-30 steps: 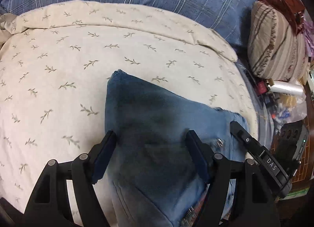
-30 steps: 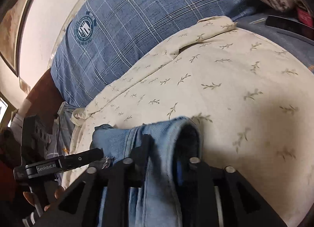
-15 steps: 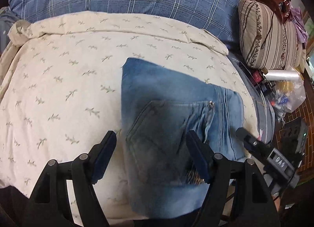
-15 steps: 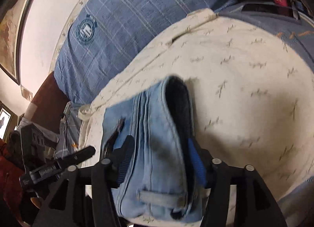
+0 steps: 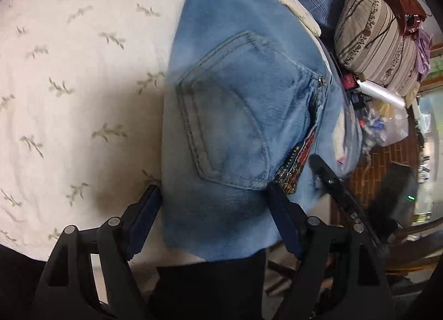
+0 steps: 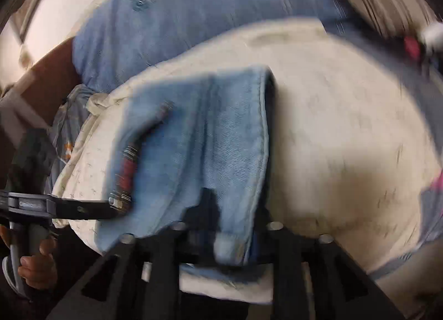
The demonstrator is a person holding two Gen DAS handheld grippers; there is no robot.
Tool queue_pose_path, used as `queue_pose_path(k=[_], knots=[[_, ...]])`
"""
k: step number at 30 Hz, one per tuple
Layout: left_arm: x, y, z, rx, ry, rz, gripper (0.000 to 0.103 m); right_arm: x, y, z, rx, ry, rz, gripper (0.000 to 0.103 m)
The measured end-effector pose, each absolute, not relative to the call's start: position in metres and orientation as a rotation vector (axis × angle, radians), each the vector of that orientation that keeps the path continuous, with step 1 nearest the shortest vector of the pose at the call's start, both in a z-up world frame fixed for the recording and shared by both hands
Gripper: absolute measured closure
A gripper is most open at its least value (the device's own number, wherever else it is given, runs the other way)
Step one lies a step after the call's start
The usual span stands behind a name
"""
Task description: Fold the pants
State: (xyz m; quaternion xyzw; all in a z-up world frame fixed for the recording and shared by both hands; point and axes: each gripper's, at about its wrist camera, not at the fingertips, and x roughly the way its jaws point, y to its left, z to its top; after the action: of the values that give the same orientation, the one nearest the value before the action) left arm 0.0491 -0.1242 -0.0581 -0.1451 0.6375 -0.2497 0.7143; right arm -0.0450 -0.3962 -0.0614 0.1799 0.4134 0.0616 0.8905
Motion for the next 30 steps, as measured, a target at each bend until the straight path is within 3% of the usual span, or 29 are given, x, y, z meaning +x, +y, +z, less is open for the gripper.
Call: queue_pose_path(k=[2,4,5,8,15,19,23,25,28,30], knots=[[0.050,-0.119,-0.047,-0.308,1.382,-0.586,0.025,-0.054,-0.418,-0.059,0.554,0.803,0.180,0.067],[0.058,-0.110,-0.030,-0.310,1.306,-0.592,0.025,-0.055,-0.433,-0.051,0.621,0.752,0.186,0.046],[0.064,-0.106,-0.025,-0.316,1.285,-0.579,0.025,-0.054,-0.439,-0.048,0.623,0.736,0.164,0.042],[0.084,-0.098,-0.024,-0.365,1.283,-0.548,0.024,-0.039,-0.456,-0.047,0.676,0.731,0.163,0.034],[0.118,-0.107,-0.064,-0.510,1.432,-0.606,0.023,0.006,-0.463,-0.090,0.833,0.792,0.317,0.031],[0.123,-0.121,-0.072,-0.543,1.441,-0.653,0.013,0.008,-0.446,-0.087,0.839,0.797,0.488,0.031],[0.119,-0.130,-0.067,-0.517,1.427,-0.649,0.010,0.012,-0.441,-0.097,0.773,0.857,0.422,0.047],[0.114,-0.134,-0.059,-0.467,1.416,-0.658,0.026,0.009,-0.433,-0.092,0.748,0.865,0.386,0.064],[0.100,-0.130,-0.043,-0.380,1.344,-0.664,0.042,-0.005,-0.417,-0.074,0.676,0.857,0.369,0.068],[0.098,-0.121,-0.036,-0.399,1.326,-0.675,0.045,-0.004,-0.412,-0.060,0.685,0.844,0.373,0.068]])
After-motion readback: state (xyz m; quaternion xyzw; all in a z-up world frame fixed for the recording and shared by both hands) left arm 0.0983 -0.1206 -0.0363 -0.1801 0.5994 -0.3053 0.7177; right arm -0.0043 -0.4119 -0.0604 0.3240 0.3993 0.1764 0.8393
